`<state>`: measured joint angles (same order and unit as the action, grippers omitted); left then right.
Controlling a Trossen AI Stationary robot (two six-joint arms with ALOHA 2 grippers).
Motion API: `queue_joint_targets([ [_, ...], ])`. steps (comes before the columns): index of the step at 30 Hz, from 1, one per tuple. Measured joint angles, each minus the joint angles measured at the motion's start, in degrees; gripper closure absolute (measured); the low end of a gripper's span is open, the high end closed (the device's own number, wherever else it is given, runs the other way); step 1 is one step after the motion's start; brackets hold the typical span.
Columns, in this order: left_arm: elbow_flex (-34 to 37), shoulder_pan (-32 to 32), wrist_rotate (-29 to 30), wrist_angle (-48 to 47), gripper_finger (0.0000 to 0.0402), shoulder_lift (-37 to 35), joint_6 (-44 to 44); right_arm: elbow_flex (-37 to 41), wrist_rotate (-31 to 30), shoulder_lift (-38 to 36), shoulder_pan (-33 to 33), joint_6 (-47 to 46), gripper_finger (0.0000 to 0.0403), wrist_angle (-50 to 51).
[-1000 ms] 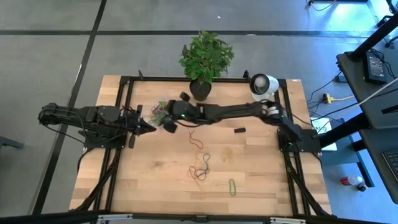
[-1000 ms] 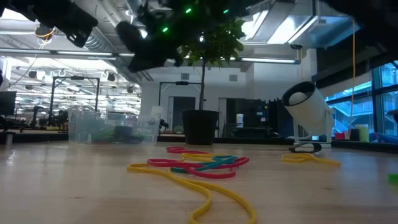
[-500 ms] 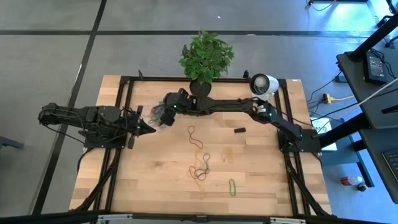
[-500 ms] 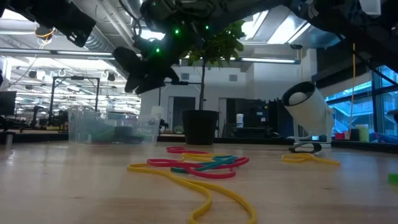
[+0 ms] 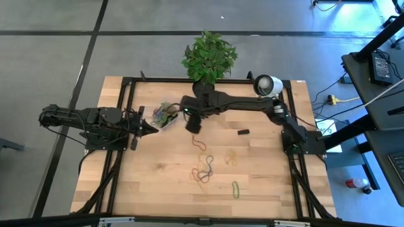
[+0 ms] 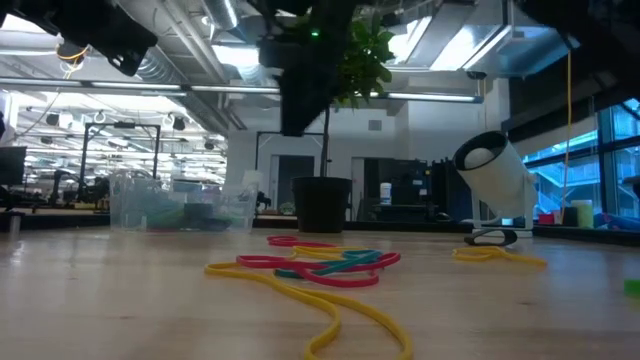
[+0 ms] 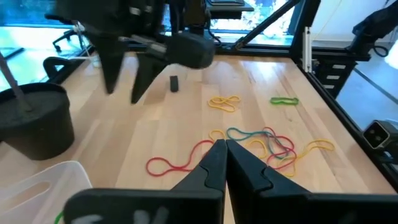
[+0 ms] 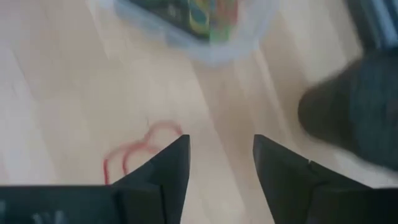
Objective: Pick and place rubber bands into bin
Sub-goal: Put the black rubber band into the transparent bin
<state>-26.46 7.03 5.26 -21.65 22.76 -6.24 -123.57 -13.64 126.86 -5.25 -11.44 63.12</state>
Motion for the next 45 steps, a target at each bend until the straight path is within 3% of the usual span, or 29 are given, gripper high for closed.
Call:
queue_joint_targets([
  [7, 0.0, 0.0, 0.9, 0.0, 0.0397, 0.0, -0.5, 32.8, -0.1, -19.3, 1.2, -7.1, 0.0237, -13.6],
  [11, 0.0, 0.0, 1.2, 0.0, 0.0396, 0.0, -0.5, 51.1, -1.0, -31.8, 1.5, -17.6, 0.0237, -21.3],
  [15, 0.0, 0.0, 3.0, 0.0, 0.0396, 0.0, -1.7, 64.5, -2.4, -40.7, 1.2, -27.1, 0.0224, -21.9],
  [22, 0.0, 0.0, 7.3, 0.1, 0.0396, 0.0, -2.2, 79.1, -0.7, -46.7, -0.2, -40.7, 0.0149, -23.2],
  [29, 0.0, 0.0, 12.2, 0.6, 0.0396, 0.0, -2.7, 88.3, -0.2, -45.8, -1.1, -40.5, 0.0055, -37.0],
  [33, 0.0, 0.0, 14.5, 0.5, 0.0396, 0.0, -5.4, 91.0, -0.5, -45.4, -1.1, -41.9, 0.0042, -39.4],
  [36, 0.0, 0.0, 14.7, 0.5, 0.0399, 0.0, -6.7, 91.3, -1.0, -44.4, -1.0, -42.1, 0.0073, -38.1],
  [38, 0.0, 0.0, 14.7, 0.5, 0.0400, 0.0, -7.2, 91.3, -0.8, -43.9, -0.7, -42.1, 0.0118, -37.9],
  [45, 0.0, 0.0, 15.9, 0.5, 0.0400, 0.0, -9.7, 87.6, 3.6, -43.1, 2.0, -41.1, 0.0369, -37.7],
])
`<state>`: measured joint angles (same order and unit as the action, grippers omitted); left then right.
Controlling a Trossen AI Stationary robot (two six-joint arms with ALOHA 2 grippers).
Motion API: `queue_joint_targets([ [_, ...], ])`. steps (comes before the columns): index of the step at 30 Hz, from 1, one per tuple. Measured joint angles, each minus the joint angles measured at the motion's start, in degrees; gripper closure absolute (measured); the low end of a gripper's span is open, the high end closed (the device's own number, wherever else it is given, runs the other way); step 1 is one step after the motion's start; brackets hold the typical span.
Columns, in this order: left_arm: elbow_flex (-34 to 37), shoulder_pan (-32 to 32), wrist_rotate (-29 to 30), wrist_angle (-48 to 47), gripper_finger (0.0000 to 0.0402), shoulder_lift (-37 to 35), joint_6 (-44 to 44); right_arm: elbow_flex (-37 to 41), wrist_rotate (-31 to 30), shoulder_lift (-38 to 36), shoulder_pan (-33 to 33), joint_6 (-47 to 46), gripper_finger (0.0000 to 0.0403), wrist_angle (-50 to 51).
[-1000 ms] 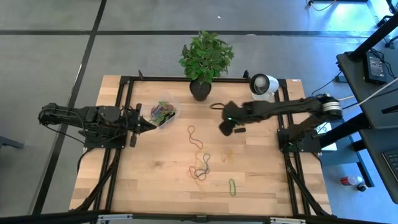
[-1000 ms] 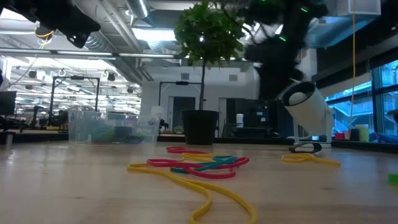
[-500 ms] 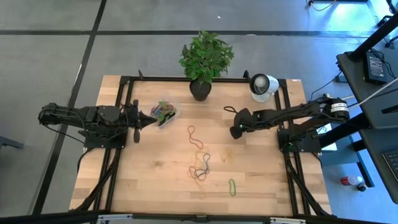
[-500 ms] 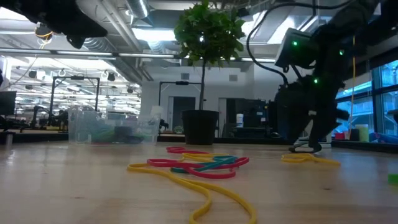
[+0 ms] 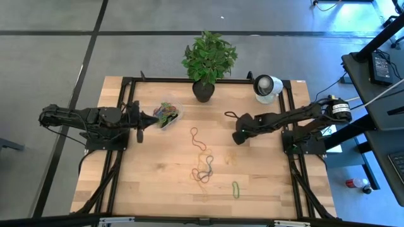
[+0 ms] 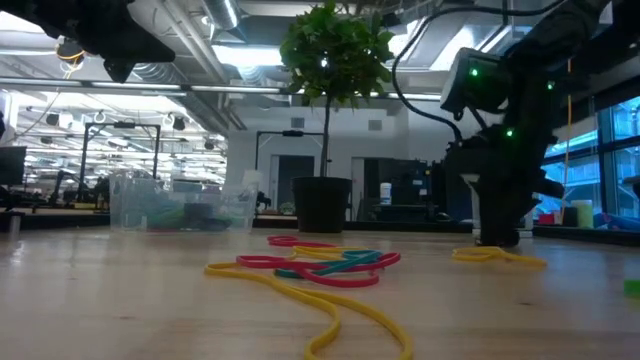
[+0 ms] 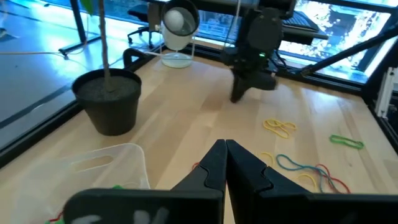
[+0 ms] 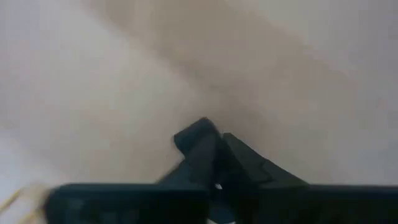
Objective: Pick and place rubber bands into bin
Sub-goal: Put the black rubber band into the transparent bin
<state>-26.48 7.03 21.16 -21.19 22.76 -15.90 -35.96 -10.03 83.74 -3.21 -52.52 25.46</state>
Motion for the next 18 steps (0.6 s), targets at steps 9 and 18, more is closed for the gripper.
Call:
queue_joint_targets([
  [9, 0.0, 0.0, 3.4, 0.0, 0.0398, 0.0, 0.1, -9.5, -1.8, 0.0, 0.1, 13.4, 0.0398, -3.9],
  [18, 0.0, 0.0, 5.0, -0.1, 0.0399, 0.0, 2.2, -21.5, -3.8, 5.3, -3.1, 35.2, 0.0401, -18.0],
])
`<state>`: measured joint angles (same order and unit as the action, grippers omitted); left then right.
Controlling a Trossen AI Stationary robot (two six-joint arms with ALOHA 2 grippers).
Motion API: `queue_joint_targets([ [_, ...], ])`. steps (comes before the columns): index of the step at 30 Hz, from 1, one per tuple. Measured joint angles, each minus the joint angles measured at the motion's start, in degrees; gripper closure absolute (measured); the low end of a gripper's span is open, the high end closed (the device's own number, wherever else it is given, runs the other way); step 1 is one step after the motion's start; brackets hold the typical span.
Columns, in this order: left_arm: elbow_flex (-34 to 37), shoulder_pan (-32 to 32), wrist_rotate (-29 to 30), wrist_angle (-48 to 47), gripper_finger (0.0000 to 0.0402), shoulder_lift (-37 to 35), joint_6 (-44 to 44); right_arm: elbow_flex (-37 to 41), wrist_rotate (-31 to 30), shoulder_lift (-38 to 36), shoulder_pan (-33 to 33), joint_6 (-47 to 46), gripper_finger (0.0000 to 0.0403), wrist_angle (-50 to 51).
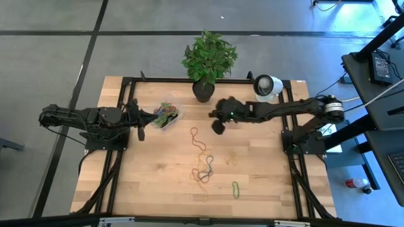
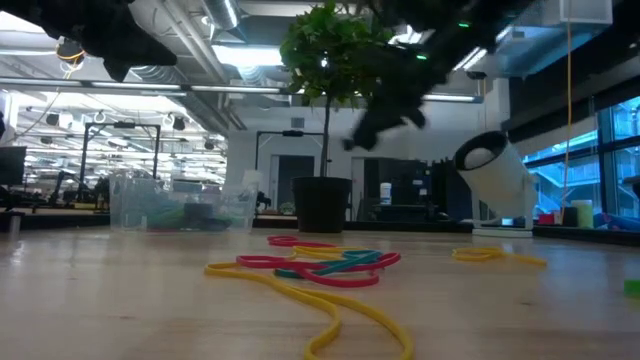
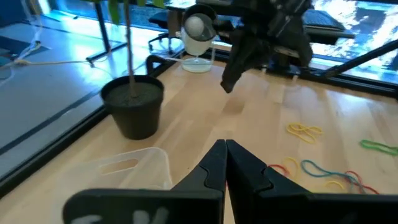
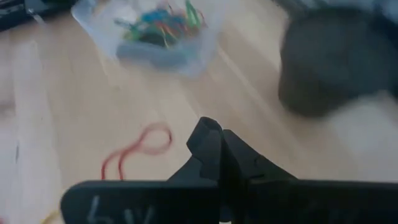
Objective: Pick and place rubber bands into bin
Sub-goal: Put the black rubber band into the transparent bin, then put the red rubber band into the transparent bin
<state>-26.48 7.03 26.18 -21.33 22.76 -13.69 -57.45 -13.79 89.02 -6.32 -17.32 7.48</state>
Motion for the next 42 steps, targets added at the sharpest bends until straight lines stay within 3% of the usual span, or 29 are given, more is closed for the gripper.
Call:
queue_joint_targets([
  [9, 0.0, 0.0, 2.7, -0.1, 0.0399, 0.0, 2.9, -23.9, 1.9, 22.1, -0.2, 10.6, 0.0401, -1.9],
  [18, 0.0, 0.0, 2.7, 0.1, 0.0397, 0.0, 3.0, -49.8, 1.8, 44.1, -1.1, 10.4, 0.0383, -5.1],
  [22, 0.0, 0.0, 2.7, 0.1, 0.0398, 0.0, 3.0, -59.1, 2.2, 50.8, -1.9, 6.8, 0.0355, -3.3],
  [31, 0.0, 0.0, 2.7, 0.1, 0.0395, 0.0, 3.0, -67.0, 3.3, 53.2, -3.4, 2.7, 0.0240, 7.1],
  [34, 0.0, 0.0, 2.8, 0.1, 0.0390, 0.0, 3.0, -70.0, 3.3, 52.5, -3.4, -0.3, 0.0213, 14.6],
  [38, 0.0, 0.0, 2.8, 0.1, 0.0377, 0.0, 3.0, -74.1, 3.3, 51.7, -3.2, -3.6, 0.0205, 27.7],
  [42, 0.0, 0.0, 3.5, 0.0, 0.0356, 0.8, 2.9, -75.4, 3.2, 51.8, -1.4, -5.2, 0.0227, 37.6],
])
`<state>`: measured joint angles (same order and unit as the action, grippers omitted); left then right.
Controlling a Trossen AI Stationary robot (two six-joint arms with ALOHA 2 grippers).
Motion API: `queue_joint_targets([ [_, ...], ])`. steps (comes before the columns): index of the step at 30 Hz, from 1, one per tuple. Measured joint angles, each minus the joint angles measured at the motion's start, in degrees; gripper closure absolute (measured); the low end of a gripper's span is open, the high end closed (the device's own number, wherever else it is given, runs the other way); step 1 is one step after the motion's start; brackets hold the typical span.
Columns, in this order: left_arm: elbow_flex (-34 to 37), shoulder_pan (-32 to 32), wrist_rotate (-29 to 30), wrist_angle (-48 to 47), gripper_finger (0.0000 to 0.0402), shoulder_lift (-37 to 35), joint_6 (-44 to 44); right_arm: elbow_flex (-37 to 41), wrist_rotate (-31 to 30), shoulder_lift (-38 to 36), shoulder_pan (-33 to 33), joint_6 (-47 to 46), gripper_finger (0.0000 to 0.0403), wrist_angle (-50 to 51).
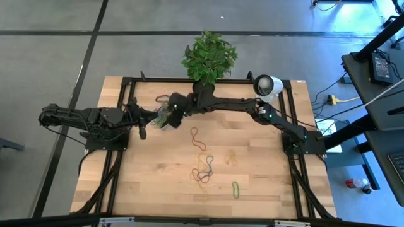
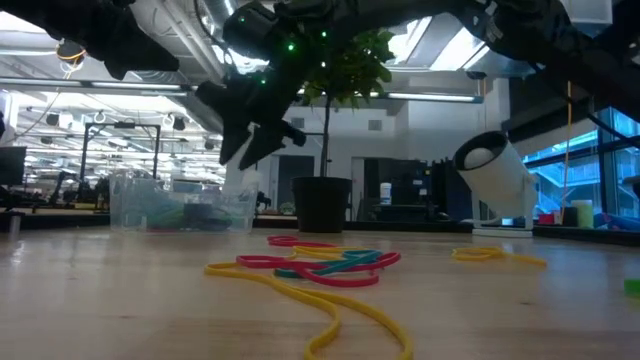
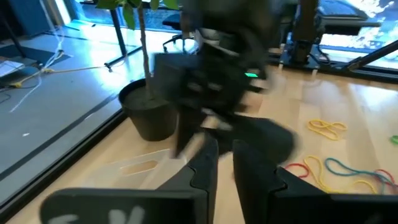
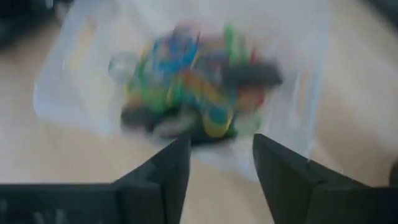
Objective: Pick and place rubber bands into bin
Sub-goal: Put the red rubber band into the transparent bin
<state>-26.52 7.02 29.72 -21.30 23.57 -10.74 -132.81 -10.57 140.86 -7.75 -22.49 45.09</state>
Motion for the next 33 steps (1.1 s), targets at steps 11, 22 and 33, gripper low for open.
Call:
queue_joint_targets([
  [11, 0.0, 0.0, 1.2, 0.8, 0.0321, 5.1, -0.5, -0.1, -8.2, -2.3, 8.4, -2.0, 0.0356, 24.4],
  [22, -9.1, 1.9, -0.7, 1.7, 0.0268, 30.1, -2.2, 21.8, -18.8, -14.5, 18.7, -12.3, 0.0397, 33.3],
  [33, -23.6, 4.9, 0.6, 2.8, 0.0238, 55.1, -8.5, 78.6, -9.9, -58.1, 27.9, -21.0, 0.0399, -1.3],
])
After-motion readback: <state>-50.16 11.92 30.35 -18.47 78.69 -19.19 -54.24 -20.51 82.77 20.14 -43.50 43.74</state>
